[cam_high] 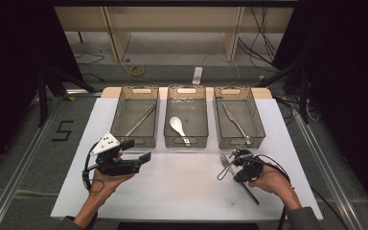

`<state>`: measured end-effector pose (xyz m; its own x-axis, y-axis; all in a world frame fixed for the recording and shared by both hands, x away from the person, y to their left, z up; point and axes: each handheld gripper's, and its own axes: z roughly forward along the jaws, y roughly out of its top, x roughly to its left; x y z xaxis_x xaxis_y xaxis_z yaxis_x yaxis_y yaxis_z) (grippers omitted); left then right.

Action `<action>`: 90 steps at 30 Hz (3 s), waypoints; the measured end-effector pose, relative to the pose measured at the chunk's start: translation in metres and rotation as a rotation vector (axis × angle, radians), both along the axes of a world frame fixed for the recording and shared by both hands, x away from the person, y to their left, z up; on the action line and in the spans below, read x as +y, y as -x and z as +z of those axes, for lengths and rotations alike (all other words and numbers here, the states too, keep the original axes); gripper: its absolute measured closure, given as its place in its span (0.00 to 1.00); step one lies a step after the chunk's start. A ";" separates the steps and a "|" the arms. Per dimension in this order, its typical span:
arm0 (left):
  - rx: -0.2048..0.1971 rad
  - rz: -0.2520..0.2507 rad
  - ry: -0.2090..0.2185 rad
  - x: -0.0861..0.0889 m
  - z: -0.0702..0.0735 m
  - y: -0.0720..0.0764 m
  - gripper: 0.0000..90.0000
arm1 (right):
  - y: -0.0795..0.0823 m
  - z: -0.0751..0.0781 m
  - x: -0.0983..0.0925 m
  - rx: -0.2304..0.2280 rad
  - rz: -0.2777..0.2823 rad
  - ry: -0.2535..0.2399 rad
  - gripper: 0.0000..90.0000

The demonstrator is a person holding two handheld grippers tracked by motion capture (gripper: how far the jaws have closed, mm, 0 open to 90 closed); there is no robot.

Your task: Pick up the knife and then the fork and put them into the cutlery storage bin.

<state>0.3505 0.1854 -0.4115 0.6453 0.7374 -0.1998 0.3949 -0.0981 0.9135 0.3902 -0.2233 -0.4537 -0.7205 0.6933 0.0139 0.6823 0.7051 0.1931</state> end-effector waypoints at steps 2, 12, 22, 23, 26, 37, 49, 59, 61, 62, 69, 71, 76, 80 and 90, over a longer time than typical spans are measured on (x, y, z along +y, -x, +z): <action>0.000 0.001 0.000 0.000 0.000 0.000 0.18 | 0.000 0.000 0.000 -0.002 0.000 0.000 0.87; 0.000 0.001 0.000 -0.001 0.000 0.000 0.18 | -0.002 -0.001 0.001 0.003 -0.001 0.005 0.91; 0.000 0.001 0.000 -0.001 0.000 0.000 0.18 | 0.000 0.000 0.005 -0.016 0.019 0.043 0.95; 0.000 0.000 0.000 -0.001 0.000 0.000 0.18 | 0.000 0.000 0.006 -0.024 0.028 0.049 0.95; 0.001 0.001 0.000 0.000 0.000 -0.001 0.18 | 0.000 0.001 0.006 -0.029 0.035 0.041 0.95; 0.000 0.002 0.000 0.000 0.000 -0.001 0.18 | 0.002 0.018 -0.001 -0.083 0.041 -0.029 0.95; 0.001 0.003 0.002 0.000 0.000 -0.001 0.18 | -0.003 0.046 -0.023 -0.204 -0.018 -0.194 0.95; 0.002 0.005 0.004 0.000 0.000 -0.001 0.18 | -0.010 0.059 -0.035 -0.273 -0.063 -0.327 0.95; 0.001 0.005 0.003 0.001 0.000 -0.001 0.18 | -0.012 0.061 -0.035 -0.290 -0.067 -0.333 0.95; 0.001 0.006 0.004 0.001 0.000 -0.001 0.18 | -0.012 0.062 -0.036 -0.292 -0.069 -0.341 0.95; 0.003 0.005 0.004 0.000 -0.001 -0.001 0.18 | -0.017 0.066 -0.035 -0.315 -0.072 -0.360 0.95; 0.003 0.005 0.004 0.001 -0.001 -0.001 0.18 | -0.018 0.067 -0.034 -0.323 -0.075 -0.362 0.95; 0.005 0.005 0.003 0.001 -0.001 -0.001 0.18 | -0.021 0.073 -0.033 -0.337 -0.082 -0.361 0.95; 0.002 0.010 0.009 0.001 -0.001 -0.001 0.18 | -0.026 0.079 -0.034 -0.353 -0.081 -0.361 0.95; 0.001 0.008 0.007 0.002 -0.001 -0.001 0.18 | -0.043 0.092 -0.031 -0.373 -0.091 -0.368 0.95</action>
<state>0.3513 0.1870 -0.4123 0.6389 0.7414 -0.2054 0.3966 -0.0886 0.9137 0.4332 -0.2548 -0.3617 -0.6605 0.7505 0.0223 0.5752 0.4867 0.6575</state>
